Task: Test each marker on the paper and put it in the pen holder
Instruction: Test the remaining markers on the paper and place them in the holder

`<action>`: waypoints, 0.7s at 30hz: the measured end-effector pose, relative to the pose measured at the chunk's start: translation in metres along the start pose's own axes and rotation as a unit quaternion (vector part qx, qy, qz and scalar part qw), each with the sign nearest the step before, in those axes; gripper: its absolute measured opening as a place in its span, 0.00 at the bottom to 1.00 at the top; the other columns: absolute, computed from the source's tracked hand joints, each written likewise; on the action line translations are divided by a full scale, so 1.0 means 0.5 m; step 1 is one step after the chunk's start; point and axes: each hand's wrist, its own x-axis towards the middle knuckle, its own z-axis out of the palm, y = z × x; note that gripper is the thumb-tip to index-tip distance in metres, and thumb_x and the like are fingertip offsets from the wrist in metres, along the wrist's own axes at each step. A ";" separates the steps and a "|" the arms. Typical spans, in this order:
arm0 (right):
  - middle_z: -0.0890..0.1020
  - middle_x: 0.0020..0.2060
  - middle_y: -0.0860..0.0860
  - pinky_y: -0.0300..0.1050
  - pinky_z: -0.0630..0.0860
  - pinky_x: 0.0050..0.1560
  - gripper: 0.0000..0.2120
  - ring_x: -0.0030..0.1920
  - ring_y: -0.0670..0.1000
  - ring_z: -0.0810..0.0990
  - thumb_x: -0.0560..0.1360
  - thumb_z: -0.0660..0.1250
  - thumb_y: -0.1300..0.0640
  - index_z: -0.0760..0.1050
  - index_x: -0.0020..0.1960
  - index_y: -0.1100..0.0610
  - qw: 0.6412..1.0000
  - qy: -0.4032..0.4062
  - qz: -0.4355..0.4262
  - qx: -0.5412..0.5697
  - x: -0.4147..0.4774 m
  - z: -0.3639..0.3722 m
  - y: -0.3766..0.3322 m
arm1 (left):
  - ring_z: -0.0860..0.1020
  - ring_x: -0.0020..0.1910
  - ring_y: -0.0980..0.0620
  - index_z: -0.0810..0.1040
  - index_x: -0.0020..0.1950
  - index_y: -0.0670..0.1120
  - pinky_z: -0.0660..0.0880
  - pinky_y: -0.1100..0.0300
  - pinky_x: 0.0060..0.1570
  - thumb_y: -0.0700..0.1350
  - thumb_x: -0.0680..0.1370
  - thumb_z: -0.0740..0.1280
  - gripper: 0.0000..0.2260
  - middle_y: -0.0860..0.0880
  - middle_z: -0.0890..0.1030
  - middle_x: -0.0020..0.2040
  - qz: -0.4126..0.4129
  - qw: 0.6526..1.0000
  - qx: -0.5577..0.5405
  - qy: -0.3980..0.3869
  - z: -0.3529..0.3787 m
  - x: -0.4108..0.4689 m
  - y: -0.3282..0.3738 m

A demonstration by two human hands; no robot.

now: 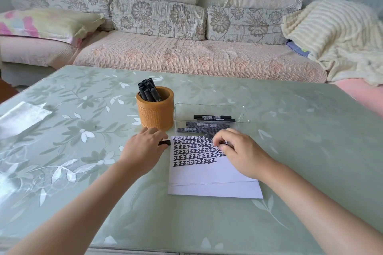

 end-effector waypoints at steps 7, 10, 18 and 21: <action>0.78 0.52 0.44 0.30 0.69 0.49 0.28 0.49 0.42 0.77 0.74 0.54 0.74 0.80 0.60 0.49 0.999 -0.005 0.018 0.049 -0.005 0.000 0.014 | 0.75 0.48 0.52 0.80 0.55 0.51 0.74 0.53 0.48 0.53 0.80 0.58 0.13 0.54 0.78 0.49 0.149 0.981 -0.094 0.080 -0.017 -0.021 0.076; 0.79 0.49 0.47 0.32 0.70 0.42 0.24 0.43 0.45 0.76 0.72 0.66 0.70 0.79 0.60 0.47 0.999 -0.012 0.002 0.035 -0.013 0.005 0.020 | 0.75 0.48 0.52 0.80 0.55 0.52 0.74 0.54 0.47 0.54 0.79 0.62 0.11 0.54 0.77 0.50 0.230 0.963 -0.132 0.050 0.000 -0.047 0.122; 0.81 0.34 0.52 0.41 0.70 0.28 0.08 0.30 0.54 0.78 0.78 0.65 0.65 0.77 0.52 0.54 0.942 0.061 0.141 0.298 -0.030 0.013 0.023 | 0.74 0.47 0.51 0.80 0.54 0.54 0.73 0.55 0.45 0.56 0.80 0.62 0.10 0.54 0.76 0.50 0.313 0.946 -0.085 0.015 0.039 -0.070 0.135; 0.82 0.31 0.54 0.41 0.70 0.27 0.08 0.30 0.53 0.78 0.74 0.67 0.68 0.79 0.47 0.57 0.936 0.064 0.184 0.292 -0.031 0.020 0.030 | 0.74 0.46 0.51 0.81 0.51 0.55 0.73 0.56 0.44 0.55 0.80 0.63 0.09 0.55 0.77 0.49 0.303 0.948 -0.093 0.003 0.034 -0.070 0.135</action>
